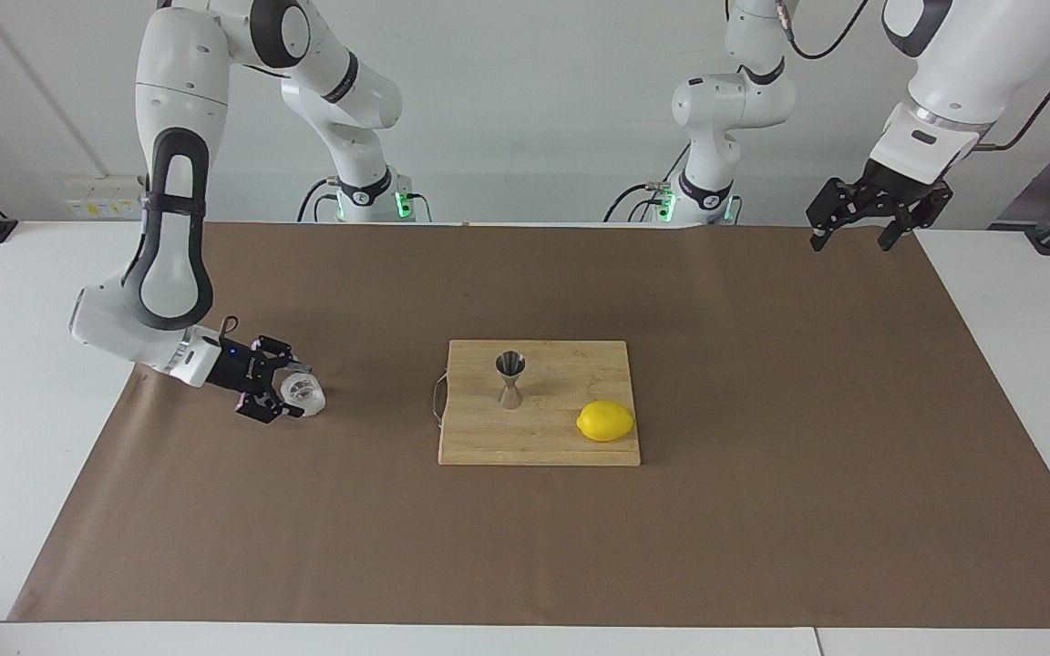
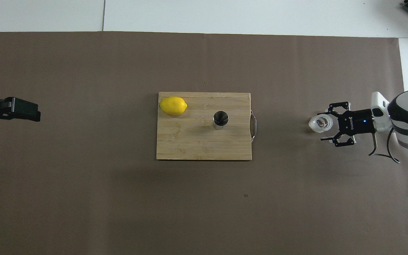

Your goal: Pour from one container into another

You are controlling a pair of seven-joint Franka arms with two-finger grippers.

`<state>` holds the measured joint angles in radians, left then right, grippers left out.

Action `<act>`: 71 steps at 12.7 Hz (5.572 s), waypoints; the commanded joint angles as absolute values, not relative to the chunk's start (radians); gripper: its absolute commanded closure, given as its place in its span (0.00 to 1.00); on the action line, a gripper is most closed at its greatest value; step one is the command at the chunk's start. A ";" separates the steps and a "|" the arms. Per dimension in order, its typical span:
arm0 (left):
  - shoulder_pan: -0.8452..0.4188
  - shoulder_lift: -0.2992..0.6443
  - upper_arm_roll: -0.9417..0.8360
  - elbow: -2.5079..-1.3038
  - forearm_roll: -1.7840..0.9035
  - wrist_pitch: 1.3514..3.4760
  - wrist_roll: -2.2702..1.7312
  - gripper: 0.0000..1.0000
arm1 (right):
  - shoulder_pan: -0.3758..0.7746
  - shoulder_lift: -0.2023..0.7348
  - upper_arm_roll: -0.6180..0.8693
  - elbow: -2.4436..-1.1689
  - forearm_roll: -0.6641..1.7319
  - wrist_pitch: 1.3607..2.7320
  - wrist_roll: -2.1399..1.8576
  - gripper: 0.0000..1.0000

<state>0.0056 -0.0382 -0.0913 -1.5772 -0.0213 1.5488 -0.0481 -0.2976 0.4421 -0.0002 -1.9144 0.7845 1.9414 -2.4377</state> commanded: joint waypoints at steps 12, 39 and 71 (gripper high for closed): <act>0.014 -0.066 -0.091 -1.606 -0.031 1.539 -0.041 0.00 | -0.299 0.413 0.002 -1.927 0.853 1.931 -2.442 0.72; 0.014 -0.066 -0.091 -1.606 -0.031 1.539 -0.041 0.00 | 0.185 0.248 0.021 -1.809 0.485 2.086 -1.677 0.73; 0.014 -0.066 -0.091 -1.606 -0.031 1.539 -0.041 0.00 | 0.489 0.318 0.023 -1.655 -0.227 2.054 -1.206 0.73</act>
<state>0.0060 -0.0386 -0.0890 -1.5773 -0.0213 1.5419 -0.0481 0.4752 0.3111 0.0218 -1.6733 -0.1805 2.0645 -1.2375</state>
